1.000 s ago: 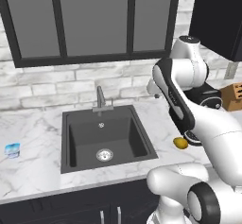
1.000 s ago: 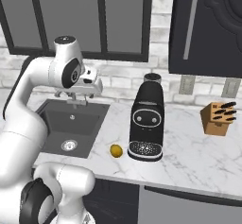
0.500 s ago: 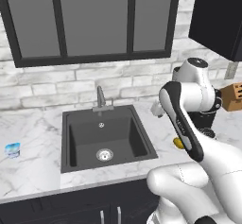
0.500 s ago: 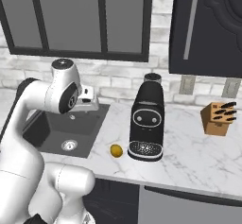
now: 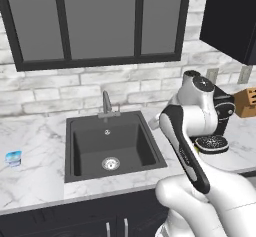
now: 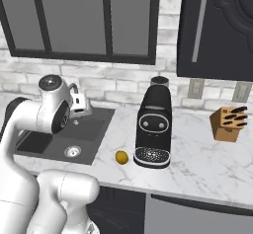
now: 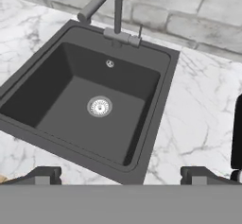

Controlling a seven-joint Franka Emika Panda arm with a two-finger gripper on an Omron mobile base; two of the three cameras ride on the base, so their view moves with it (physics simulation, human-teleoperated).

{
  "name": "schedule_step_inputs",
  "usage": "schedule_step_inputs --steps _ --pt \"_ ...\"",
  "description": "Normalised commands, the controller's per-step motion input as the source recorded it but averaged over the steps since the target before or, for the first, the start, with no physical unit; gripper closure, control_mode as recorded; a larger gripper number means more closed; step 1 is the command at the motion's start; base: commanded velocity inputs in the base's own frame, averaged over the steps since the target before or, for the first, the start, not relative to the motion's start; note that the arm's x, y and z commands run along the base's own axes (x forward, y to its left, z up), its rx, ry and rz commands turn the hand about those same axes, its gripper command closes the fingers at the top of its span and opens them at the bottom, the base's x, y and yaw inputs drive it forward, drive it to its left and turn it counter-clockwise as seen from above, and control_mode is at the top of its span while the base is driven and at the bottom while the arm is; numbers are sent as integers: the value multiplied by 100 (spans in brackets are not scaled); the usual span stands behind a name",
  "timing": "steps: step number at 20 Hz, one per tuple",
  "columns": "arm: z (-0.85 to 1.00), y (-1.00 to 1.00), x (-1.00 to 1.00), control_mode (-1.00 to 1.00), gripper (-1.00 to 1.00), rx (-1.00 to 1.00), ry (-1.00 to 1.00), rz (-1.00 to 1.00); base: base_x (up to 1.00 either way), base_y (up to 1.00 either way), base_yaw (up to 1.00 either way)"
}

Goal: Turn on the sink faucet. Then move the lemon from the counter to the sink. Turn off the sink. Move the vegetable from the sink to the pot next to the stove. Finally move the pot to the rear left burner.

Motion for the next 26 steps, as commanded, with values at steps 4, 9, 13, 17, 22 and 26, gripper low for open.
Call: schedule_step_inputs --steps 4,9,13,17,22,26 --pt "0 -1 22 -100 -100 0 0 0 0 0 0" --pt "-3 -5 25 -100 -100 4 0 1 0 0 0" --pt "-2 -7 2 -100 -100 4 0 1 0 0 0" --pt "-11 2 18 -100 -100 1 0 5 0 0 0" --pt "-11 13 26 -100 -100 1 -6 8 0 0 0" --pt "-3 0 8 -100 -100 2 -9 15 0 0 0"
